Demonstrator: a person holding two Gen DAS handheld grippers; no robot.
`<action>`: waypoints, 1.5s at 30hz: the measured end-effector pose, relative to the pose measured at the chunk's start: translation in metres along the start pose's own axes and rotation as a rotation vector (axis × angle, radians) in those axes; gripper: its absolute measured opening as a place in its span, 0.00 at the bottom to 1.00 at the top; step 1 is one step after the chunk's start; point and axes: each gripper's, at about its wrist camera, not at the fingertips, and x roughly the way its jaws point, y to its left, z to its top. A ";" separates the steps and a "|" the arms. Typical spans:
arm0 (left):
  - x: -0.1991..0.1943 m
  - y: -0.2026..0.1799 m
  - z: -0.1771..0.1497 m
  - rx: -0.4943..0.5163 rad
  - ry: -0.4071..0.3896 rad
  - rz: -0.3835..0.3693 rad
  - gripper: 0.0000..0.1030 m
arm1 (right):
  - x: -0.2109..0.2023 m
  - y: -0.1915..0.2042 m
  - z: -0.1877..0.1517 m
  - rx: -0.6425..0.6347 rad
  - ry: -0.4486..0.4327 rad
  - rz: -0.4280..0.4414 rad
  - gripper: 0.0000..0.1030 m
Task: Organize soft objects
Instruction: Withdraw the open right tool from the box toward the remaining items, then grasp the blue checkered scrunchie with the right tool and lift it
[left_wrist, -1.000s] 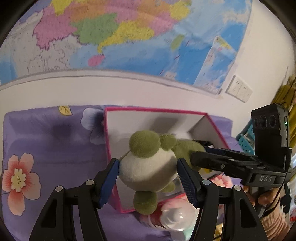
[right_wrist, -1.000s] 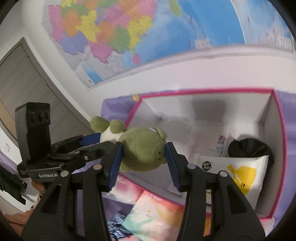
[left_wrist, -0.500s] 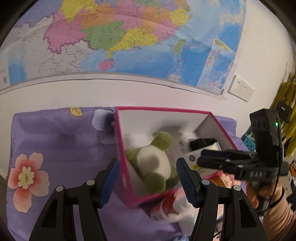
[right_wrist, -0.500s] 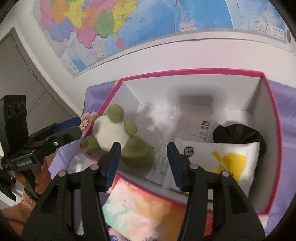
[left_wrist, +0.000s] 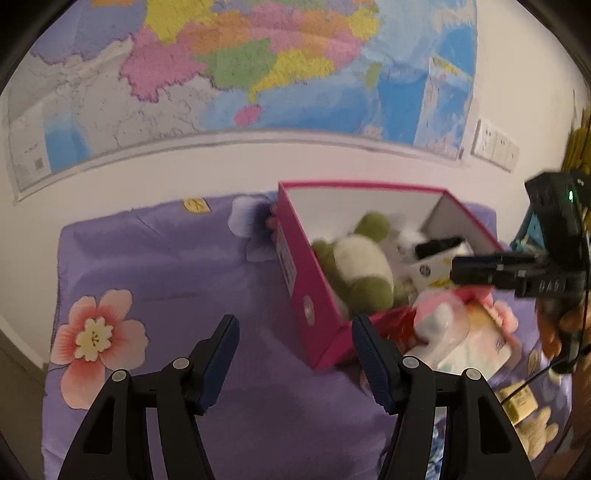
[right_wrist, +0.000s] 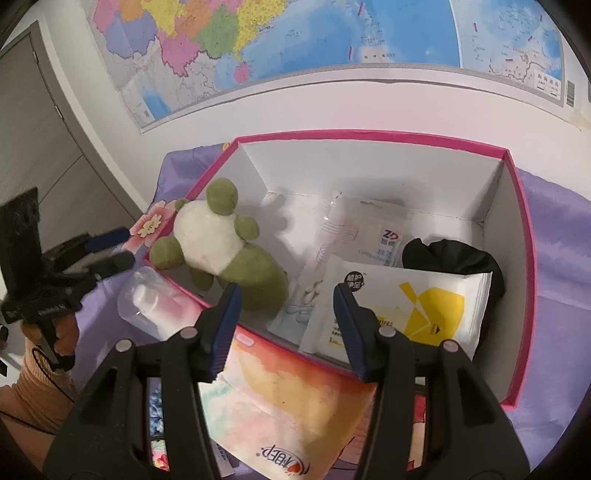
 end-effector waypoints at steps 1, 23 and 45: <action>0.003 -0.002 -0.002 0.018 0.005 0.011 0.62 | 0.000 0.000 0.000 0.001 0.001 0.002 0.52; 0.030 -0.001 -0.001 -0.058 0.066 0.072 0.62 | -0.006 0.005 -0.002 0.052 -0.007 0.062 0.52; -0.029 -0.059 -0.077 0.023 0.108 -0.187 0.62 | -0.064 0.080 -0.079 -0.079 0.067 0.256 0.52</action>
